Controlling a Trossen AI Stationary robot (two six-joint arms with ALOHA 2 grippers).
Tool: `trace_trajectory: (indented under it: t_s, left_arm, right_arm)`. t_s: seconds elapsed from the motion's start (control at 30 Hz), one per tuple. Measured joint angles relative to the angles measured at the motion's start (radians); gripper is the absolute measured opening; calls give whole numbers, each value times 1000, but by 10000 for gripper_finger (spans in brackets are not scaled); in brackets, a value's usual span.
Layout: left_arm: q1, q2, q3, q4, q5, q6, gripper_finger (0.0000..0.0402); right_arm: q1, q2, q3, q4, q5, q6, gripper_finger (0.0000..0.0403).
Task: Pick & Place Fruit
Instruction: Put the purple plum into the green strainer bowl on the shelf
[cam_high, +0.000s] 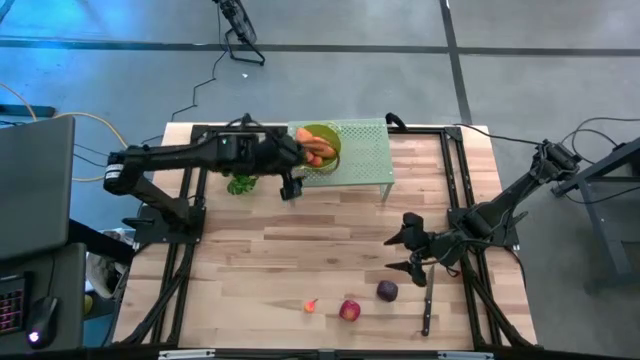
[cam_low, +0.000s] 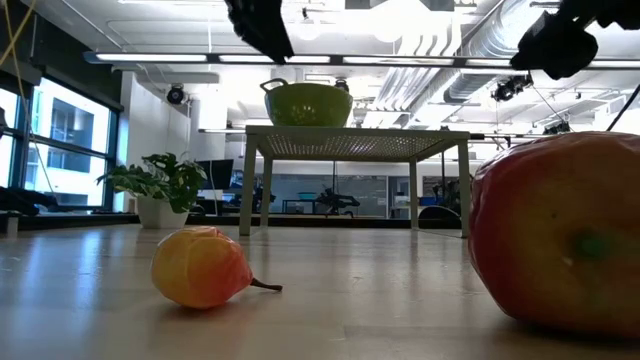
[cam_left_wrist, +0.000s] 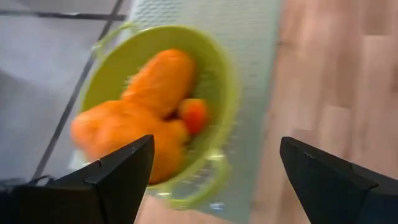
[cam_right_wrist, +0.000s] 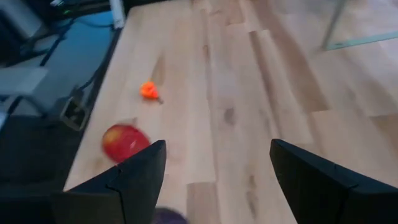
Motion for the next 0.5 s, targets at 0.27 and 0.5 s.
trace_trajectory:
  t_s: [0.27, 0.5]
  left_arm:
    - [-158, 2, -1, -17, 4, -81, 342]
    - [-252, 2, -117, 33, 3, -195, 342]
  right_arm:
    - [1, 30, 0, 41, -131, -93, 281]
    - [16, 114, -1, 82, -175, -163, 281]
